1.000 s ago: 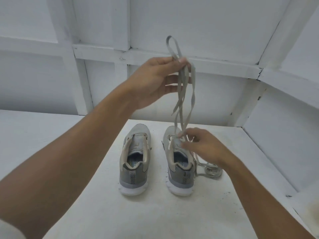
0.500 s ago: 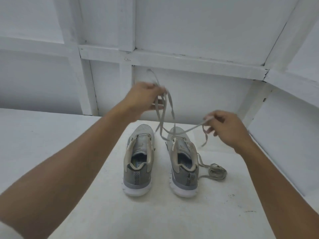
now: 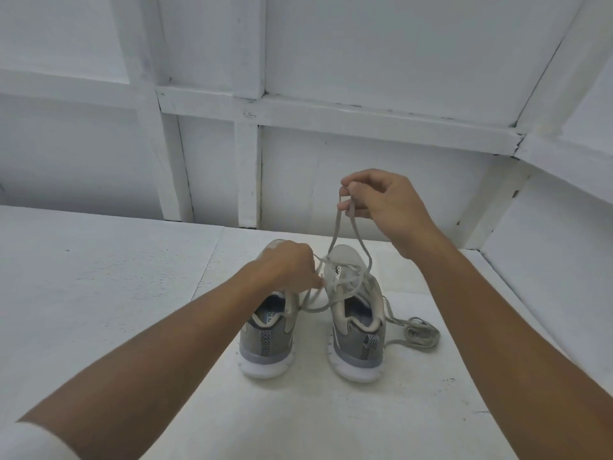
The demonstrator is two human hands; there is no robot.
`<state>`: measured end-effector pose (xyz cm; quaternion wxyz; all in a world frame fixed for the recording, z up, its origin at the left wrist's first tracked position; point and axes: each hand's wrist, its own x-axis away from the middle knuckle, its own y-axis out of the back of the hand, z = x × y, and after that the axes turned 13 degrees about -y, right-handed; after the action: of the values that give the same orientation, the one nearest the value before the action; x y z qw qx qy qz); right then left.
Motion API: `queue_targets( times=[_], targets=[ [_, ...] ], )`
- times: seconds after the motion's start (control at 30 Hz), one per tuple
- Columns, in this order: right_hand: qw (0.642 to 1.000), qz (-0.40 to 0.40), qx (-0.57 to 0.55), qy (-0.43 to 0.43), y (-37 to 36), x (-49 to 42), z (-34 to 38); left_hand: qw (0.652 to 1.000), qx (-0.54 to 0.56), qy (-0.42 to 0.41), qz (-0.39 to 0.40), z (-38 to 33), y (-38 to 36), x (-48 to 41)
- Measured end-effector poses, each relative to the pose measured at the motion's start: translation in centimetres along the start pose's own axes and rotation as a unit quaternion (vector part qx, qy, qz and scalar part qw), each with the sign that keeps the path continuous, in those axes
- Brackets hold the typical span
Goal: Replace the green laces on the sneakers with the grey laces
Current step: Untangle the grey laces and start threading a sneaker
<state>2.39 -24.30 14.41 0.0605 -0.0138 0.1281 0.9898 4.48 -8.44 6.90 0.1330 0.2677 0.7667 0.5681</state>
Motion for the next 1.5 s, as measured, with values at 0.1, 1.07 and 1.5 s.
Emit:
queue_targets(
  times=[0.1,1.07,1.5],
  targets=[
    [1.0,0.01,-0.002,0.013,-0.4,-0.2,0.6,0.998,0.005,-0.041,0.037,0.4,1.5,0.4],
    [0.998,0.016,0.048,-0.04,-4.3,-2.7,-3.7,0.929,0.262,0.022,-0.26,9.2,6.2,6.9],
    [0.866,0.126,0.474,-0.098,-3.8,-2.8,-7.9,0.939,0.269,-0.055,-0.208,4.1,7.4,4.5]
  ],
)
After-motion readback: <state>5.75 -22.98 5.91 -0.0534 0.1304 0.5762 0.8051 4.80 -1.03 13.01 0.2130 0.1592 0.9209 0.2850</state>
